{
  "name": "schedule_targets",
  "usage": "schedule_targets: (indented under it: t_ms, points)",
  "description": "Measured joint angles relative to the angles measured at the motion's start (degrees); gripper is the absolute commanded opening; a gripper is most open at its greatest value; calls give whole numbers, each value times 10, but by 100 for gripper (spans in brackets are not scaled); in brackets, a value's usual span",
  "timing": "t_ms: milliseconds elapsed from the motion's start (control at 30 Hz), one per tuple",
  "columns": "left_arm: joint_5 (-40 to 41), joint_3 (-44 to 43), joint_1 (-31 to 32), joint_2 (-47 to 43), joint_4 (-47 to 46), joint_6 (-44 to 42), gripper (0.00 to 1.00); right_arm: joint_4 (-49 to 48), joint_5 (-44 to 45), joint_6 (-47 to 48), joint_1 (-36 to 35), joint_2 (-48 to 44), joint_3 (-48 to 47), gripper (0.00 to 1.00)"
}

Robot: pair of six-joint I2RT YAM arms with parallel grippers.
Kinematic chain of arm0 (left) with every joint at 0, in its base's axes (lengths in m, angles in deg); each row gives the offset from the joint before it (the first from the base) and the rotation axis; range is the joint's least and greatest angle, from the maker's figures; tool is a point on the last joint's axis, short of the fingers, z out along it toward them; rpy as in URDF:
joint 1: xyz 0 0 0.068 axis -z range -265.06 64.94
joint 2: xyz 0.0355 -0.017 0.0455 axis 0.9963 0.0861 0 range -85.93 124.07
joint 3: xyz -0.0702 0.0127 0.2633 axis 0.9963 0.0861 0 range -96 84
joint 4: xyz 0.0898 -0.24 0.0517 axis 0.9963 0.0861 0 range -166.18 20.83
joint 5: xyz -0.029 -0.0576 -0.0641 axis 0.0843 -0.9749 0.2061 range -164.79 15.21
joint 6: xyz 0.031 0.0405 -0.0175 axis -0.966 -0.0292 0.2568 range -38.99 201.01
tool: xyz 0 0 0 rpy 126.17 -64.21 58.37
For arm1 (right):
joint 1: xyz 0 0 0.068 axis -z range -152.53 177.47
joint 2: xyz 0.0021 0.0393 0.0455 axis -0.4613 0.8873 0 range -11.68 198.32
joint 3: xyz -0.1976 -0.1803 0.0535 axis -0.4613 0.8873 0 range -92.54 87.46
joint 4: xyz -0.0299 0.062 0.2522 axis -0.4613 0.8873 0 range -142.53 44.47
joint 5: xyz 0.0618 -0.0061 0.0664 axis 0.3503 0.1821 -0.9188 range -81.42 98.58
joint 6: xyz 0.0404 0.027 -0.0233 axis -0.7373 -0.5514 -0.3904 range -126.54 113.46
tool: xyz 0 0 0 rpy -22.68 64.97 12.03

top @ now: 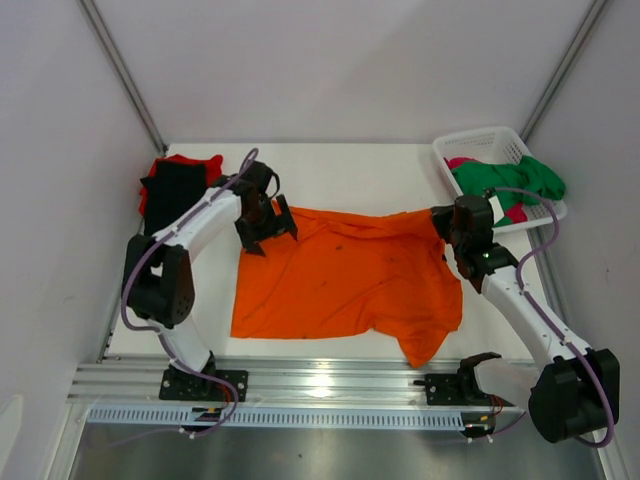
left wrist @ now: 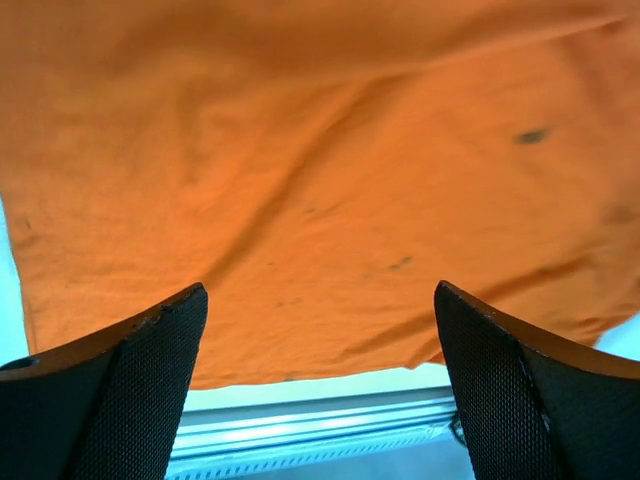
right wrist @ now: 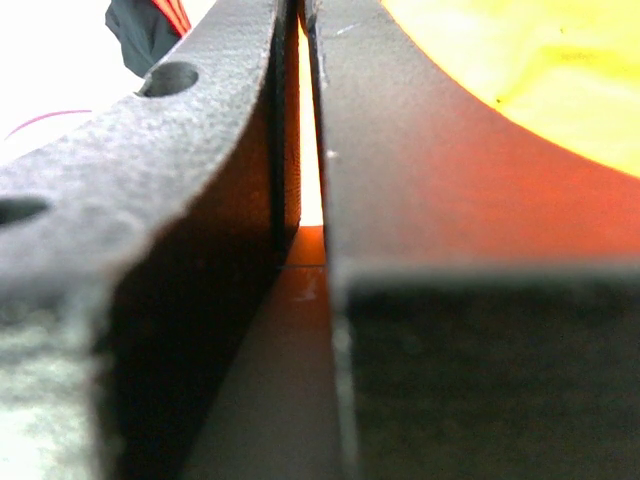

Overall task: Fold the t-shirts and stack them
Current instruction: Grap the side of the flattened tshirt furthest away from the robot with both arms

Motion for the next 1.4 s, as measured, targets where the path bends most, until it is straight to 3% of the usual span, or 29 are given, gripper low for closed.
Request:
schedule_targets:
  t_ms: [200,467,700,1100,1400]
  points:
    - [41,-87,-1,4,30,-21,98,-1,-5,0,1,9,4,0]
    - [67,-340,-25,211,83,-5,97,-5,-14,1,1,17,4,0]
    - [30,-461,-67,291,102,84,97,-5,-14,7,1,17,5,0]
    - [9,-377,-100,290,90,296,97,-4,-14,9,2,17,5,0]
    - [-4,-354,-98,290,92,373,97,5,-8,9,3,5,5,0]
